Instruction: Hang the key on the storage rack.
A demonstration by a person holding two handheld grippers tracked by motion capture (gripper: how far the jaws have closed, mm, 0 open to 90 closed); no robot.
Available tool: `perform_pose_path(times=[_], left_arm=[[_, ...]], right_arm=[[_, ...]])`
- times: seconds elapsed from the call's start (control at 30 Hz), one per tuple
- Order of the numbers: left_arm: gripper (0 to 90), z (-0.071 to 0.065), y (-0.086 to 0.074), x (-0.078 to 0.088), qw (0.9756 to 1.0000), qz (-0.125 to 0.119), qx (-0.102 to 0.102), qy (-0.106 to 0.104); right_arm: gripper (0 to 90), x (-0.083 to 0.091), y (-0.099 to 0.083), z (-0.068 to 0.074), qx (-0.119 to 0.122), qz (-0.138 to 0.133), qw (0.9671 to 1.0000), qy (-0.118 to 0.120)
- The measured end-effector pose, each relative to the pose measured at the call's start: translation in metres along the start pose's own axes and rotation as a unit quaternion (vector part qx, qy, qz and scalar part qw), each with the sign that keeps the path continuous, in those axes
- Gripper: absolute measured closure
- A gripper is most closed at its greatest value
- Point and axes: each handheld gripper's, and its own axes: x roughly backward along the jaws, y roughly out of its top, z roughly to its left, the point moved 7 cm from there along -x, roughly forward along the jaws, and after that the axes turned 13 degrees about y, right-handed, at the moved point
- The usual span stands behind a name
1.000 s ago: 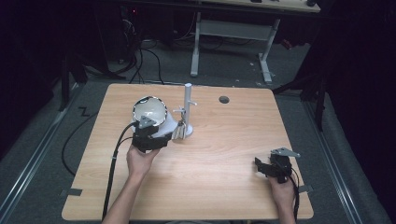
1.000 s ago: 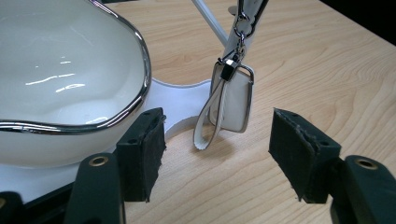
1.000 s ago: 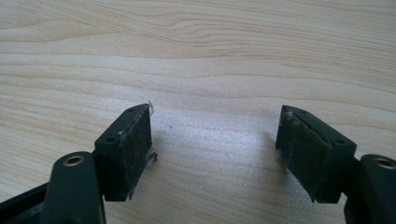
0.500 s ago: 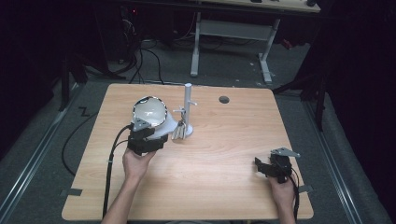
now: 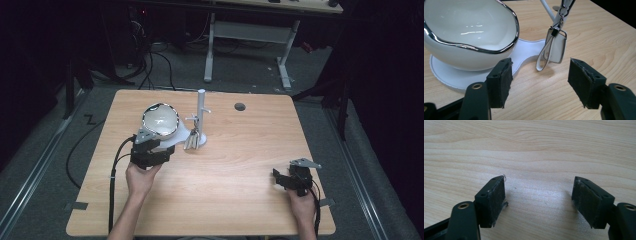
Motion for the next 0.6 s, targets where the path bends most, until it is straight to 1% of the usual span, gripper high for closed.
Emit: perform_pose_path(times=[0.17, 0.33, 0.6], left_arm=[[36.4, 0.003, -0.001, 0.005, 1.0000, -0.003, 0.002, 0.002], [36.4, 0.006, -0.003, 0.009, 0.9999, -0.006, 0.009, 0.003], [36.7, 0.011, -0.009, 0.013, 0.9998, -0.003, 0.017, 0.004]], right_arm=[[27.1, 0.000, 0.000, 0.000, 0.000, 0.000, 1.0000, 0.000], [27.1, 0.000, 0.000, 0.000, 0.000, 0.000, 1.0000, 0.000], [27.1, 0.000, 0.000, 0.000, 0.000, 0.000, 1.0000, 0.000]])
